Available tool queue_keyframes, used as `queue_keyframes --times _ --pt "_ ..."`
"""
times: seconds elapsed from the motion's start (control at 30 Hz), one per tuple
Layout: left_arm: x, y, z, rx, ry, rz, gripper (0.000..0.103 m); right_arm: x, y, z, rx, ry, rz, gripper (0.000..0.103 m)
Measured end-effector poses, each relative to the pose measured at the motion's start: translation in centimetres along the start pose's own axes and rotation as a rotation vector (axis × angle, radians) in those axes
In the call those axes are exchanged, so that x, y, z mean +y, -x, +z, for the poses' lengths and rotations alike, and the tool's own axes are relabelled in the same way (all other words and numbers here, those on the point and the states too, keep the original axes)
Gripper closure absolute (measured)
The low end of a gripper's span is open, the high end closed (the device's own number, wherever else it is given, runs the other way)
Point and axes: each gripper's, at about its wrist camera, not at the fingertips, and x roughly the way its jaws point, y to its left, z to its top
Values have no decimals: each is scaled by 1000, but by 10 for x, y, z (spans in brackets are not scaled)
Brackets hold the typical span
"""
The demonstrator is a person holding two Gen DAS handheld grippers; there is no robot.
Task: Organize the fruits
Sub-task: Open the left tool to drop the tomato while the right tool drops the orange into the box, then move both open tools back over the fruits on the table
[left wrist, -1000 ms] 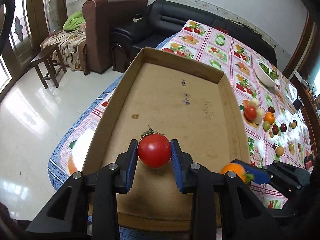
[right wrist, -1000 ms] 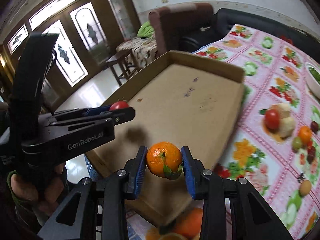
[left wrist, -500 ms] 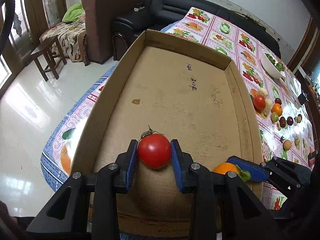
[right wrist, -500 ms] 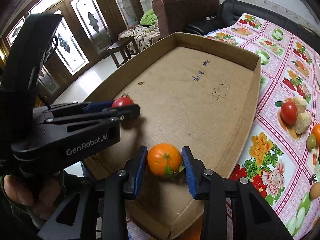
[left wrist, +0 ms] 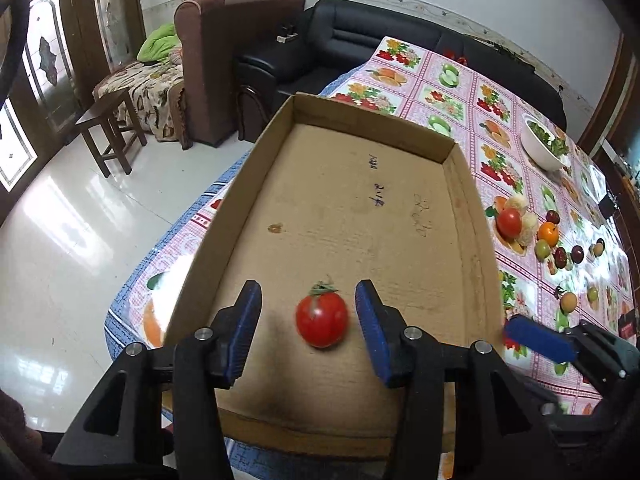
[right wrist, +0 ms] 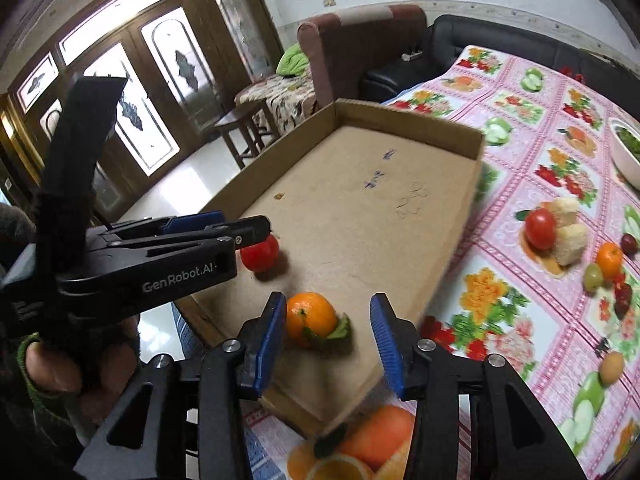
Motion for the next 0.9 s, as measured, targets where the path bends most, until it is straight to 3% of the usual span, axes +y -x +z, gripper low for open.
queue_keyframes --times 0.1,0.3,0.9 --pt "-9 4 0 -13 -19 -7 54 -13 21 -6 -44 -32 -18 50" --pt "-36 12 -1 -20 -67 -41 51 -53 61 -23 -124 -151 -75 49" --pt "-148 19 -15 25 -259 -212 52 -184 148 -122 -188 -489 -322 48"
